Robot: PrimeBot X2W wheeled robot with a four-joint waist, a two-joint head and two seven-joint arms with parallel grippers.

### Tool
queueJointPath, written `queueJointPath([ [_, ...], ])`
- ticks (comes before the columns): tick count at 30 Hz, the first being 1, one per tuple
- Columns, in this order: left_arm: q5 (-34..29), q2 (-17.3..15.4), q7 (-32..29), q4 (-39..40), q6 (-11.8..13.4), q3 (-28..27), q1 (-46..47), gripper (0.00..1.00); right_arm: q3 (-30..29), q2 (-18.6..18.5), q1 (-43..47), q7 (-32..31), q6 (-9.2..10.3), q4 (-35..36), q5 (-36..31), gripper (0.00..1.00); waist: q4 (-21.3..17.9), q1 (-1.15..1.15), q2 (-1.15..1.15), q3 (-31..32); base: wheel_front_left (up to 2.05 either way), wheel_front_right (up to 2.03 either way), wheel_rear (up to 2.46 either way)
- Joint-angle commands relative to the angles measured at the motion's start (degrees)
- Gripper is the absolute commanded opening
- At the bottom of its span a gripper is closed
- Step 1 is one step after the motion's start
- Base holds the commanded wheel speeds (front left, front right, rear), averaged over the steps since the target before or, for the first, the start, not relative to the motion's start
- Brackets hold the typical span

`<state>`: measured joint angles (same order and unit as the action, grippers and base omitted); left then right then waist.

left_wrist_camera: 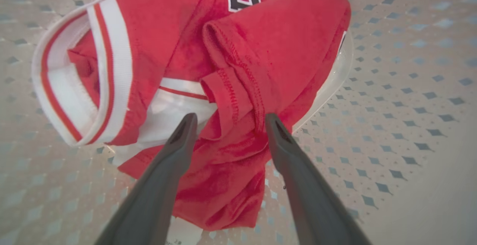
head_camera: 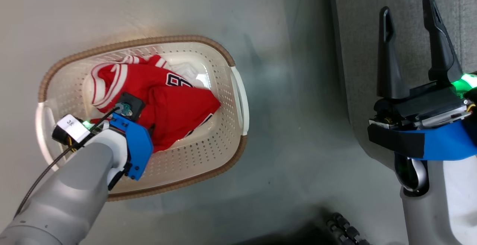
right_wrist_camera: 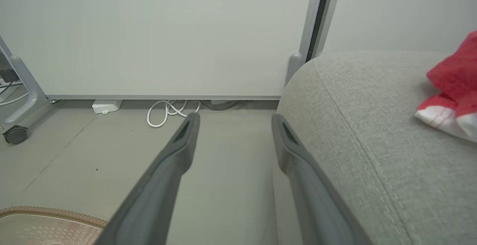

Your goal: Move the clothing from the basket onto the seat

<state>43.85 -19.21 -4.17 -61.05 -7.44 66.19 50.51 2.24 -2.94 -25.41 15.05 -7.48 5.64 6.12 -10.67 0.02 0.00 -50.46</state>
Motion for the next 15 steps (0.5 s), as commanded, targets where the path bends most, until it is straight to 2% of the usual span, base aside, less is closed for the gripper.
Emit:
queueJointPath([
  [1,0.3,-0.6,-0.4,-0.4,0.0,0.8,1.6,1.0,0.0,0.1,-0.7,0.2,-0.03,0.6,0.2,1.0,-1.5,-0.02,0.0,-2.4,0.0,0.0,0.0],
  [7,2.1,-1.5,-0.8,-1.3,0.0,4.0,4.1,1.0,-0.3,0.1,-0.2,0.2,-0.03,2.1,0.7,1.0,-2.6,-0.02,0.0,-5.5,0.0,0.0,0.0],
  [15,2.3,-0.8,-2.0,-3.3,0.0,6.1,6.2,1.0,-0.4,0.1,0.5,0.2,-0.03,3.1,0.9,1.0,-3.1,-0.02,0.0,-8.0,0.0,0.0,0.0],
])
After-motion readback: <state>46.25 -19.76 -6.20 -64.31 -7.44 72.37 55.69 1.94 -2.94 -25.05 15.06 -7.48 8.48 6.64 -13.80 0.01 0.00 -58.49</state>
